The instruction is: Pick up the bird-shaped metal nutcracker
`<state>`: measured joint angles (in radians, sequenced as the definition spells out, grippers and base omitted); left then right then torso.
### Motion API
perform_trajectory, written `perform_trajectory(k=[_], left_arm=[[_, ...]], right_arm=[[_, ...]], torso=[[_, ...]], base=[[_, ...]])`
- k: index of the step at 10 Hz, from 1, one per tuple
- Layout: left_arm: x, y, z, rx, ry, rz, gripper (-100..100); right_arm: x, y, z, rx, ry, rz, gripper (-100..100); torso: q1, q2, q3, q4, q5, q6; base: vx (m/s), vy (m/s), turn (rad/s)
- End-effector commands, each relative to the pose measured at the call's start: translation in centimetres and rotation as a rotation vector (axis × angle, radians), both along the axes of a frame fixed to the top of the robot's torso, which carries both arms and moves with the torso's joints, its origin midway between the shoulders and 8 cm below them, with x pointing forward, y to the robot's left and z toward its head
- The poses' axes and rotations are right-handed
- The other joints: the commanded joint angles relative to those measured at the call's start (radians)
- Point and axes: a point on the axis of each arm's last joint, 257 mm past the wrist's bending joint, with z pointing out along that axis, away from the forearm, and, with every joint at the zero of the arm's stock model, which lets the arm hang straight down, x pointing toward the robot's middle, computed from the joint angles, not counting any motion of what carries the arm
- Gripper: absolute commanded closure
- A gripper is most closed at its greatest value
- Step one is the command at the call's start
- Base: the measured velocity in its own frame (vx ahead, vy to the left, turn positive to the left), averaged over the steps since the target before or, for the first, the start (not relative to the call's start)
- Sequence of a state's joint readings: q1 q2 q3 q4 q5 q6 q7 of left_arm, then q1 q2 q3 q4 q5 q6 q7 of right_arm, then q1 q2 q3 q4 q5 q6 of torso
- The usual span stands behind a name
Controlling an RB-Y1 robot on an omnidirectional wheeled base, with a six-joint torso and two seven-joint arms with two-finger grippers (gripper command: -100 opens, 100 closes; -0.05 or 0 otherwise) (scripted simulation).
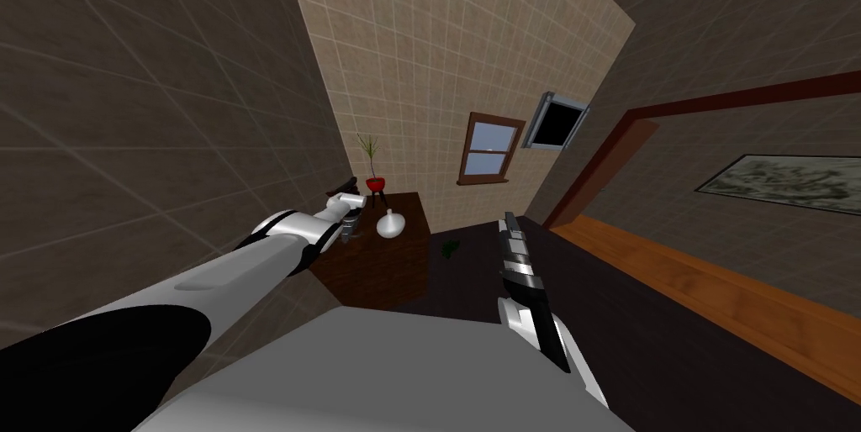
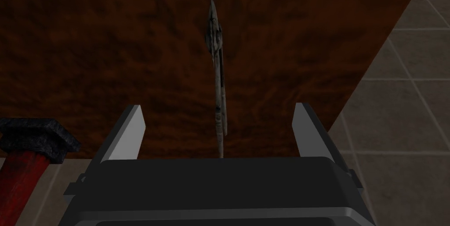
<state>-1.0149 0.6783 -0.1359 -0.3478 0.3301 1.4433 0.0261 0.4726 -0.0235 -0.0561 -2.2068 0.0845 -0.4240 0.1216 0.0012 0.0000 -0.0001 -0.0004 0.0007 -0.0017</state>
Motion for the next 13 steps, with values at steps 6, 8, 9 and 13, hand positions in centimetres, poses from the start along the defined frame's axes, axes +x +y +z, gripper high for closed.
perform_trajectory(k=[6, 8, 9, 13], left_arm=[[-0.3, 0.1, -1.0, 0.0, 0.002, 0.002, 100], [-0.4, 0.1, -1.1, -0.001, 0.004, 0.005, 100], [-0.4, 0.1, -1.1, -0.001, 0.004, 0.005, 0], [0.2, 0.1, 0.6, 0.001, -0.002, 0.001, 0]], right_arm=[[0.0, 0.0, 0.0, 0.0, 0.0, 0.0, 0], [0.0, 0.0, 0.0, 0.0, 0.0, 0.0, 0], [0.0, 0.0, 0.0, 0.0, 0.0, 0.0, 0], [0.0, 0.0, 0.0, 0.0, 0.0, 0.0, 0]], torso=[[0.0, 0.0, 0.0, 0.0, 0.0, 0.001], [0.0, 0.001, 0.0, 0.001, 0.0, 0.002], [0.0, 0.001, 0.001, 0.001, 0.0, 0.002], [-0.001, 0.002, 0.001, 0.001, 0.0, 0.002]], base=[[0.007, 0.007, 0.005], [0.0, 0.0, 0.0], [0.0, 0.0, 0.0], [-0.014, -0.012, -0.016]])
